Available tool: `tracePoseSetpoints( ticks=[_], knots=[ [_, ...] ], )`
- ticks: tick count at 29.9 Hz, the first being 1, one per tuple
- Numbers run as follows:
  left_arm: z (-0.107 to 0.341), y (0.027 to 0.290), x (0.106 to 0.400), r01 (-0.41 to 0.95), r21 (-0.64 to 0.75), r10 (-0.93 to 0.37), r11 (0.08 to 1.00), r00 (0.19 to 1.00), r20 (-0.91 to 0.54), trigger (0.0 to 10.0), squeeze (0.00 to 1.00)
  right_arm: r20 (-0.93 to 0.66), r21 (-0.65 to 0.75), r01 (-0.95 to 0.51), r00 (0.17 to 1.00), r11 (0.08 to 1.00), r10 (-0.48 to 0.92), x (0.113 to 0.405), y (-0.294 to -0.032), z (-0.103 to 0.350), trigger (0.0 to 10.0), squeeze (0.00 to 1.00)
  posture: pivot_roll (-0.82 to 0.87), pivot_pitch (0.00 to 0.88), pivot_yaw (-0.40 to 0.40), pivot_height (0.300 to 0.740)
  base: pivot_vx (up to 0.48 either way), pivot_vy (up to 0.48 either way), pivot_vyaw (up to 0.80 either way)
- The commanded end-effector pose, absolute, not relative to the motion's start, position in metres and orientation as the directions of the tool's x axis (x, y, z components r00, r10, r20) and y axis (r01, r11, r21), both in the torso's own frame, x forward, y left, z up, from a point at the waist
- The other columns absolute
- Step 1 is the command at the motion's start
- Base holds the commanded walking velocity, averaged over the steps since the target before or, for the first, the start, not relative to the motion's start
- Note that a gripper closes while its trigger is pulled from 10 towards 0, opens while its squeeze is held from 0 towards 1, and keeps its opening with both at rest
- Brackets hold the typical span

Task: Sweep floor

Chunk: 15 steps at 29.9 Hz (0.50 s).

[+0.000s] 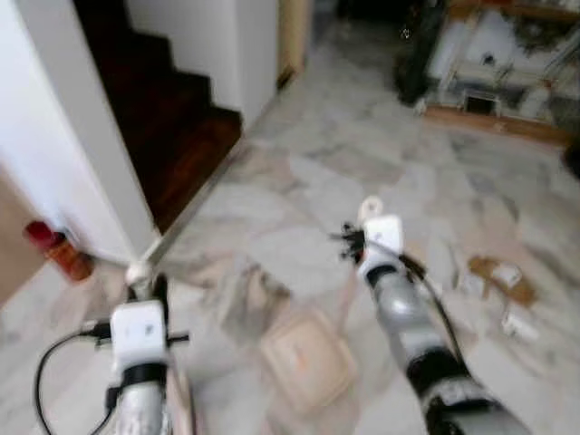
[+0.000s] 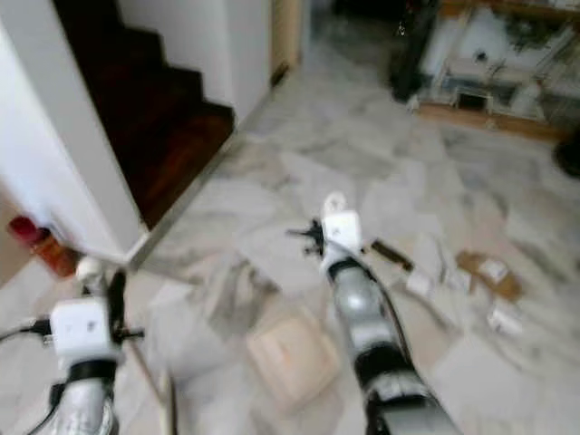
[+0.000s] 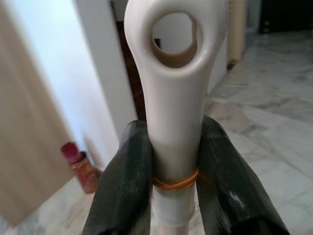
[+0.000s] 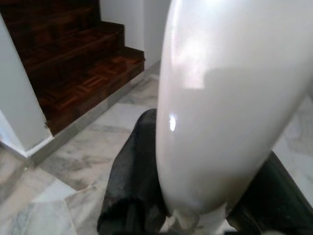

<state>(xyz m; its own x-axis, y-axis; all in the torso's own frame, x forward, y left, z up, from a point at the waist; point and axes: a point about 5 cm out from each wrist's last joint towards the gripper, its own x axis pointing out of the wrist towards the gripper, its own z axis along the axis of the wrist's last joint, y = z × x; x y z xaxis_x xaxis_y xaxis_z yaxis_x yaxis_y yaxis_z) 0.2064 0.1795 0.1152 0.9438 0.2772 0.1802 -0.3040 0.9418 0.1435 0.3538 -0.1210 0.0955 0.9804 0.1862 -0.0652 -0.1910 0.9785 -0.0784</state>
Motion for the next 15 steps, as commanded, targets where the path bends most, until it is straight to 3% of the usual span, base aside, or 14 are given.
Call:
tracePoseSetpoints(
  ticks=[1,15],
  knots=[
    [0.1214,0.1782,0.2067,-0.304,0.158,0.268,0.939,0.94,0.213,10.0,0.0,-0.034,-0.066,-0.172,0.985,0.983,0.17,0.3562,-0.1276,0.1026,10.0,0.0,-0.15,0.078,0.01,0.74,0.364,0.0,-0.79],
    [0.1221,0.1786,0.2077,-0.3,0.159,0.264,0.941,0.94,0.214,10.0,0.0,-0.033,-0.061,-0.183,0.983,0.981,0.182,0.3561,-0.1255,0.1028,10.0,0.0,-0.16,0.078,0.013,0.74,0.361,0.0,-0.79]
  ],
)
